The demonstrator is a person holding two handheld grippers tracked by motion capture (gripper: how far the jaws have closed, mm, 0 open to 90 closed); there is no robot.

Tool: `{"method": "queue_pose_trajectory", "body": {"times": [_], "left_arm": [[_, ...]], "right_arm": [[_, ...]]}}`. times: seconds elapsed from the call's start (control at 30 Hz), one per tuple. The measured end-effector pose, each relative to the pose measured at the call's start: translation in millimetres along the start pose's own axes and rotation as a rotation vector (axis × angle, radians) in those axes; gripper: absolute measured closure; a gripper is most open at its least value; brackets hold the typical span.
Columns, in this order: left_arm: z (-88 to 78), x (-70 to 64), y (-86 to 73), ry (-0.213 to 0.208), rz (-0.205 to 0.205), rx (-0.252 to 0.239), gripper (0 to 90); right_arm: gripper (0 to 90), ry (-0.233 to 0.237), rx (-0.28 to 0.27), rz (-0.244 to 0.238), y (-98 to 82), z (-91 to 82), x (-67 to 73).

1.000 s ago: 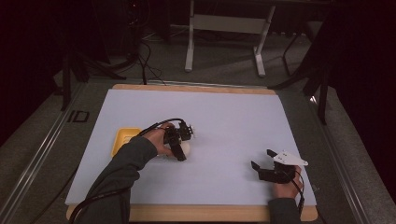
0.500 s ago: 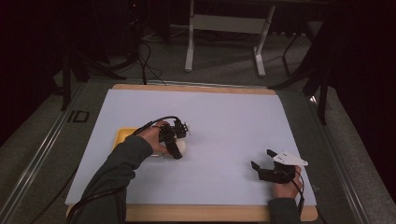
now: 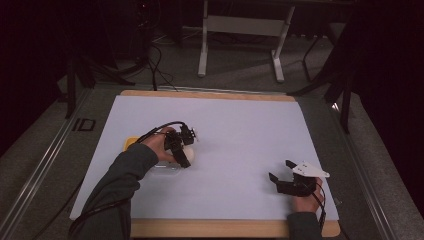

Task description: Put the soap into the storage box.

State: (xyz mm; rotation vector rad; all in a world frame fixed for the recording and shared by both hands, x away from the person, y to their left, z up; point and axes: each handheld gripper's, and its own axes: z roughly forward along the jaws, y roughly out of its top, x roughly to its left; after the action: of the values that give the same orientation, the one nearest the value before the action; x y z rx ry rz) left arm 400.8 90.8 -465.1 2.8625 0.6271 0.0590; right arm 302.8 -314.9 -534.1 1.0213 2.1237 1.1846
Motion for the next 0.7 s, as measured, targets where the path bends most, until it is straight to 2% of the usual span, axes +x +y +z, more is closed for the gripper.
{"method": "queue_pose_trajectory", "body": {"times": [0.2, 0.7], "left_arm": [[-2.5, 4.2, -4.3, 0.002, -0.007, 0.004, 24.3], [-7.2, 13.7, -18.4, 0.004, -0.056, -0.002, 24.3]], "right_arm": [[16.3, 0.001, -0.001, 0.000, 0.0, -0.1, -0.2], [16.2, 0.000, 0.000, 0.001, 0.0, 0.0, 0.0]]}}
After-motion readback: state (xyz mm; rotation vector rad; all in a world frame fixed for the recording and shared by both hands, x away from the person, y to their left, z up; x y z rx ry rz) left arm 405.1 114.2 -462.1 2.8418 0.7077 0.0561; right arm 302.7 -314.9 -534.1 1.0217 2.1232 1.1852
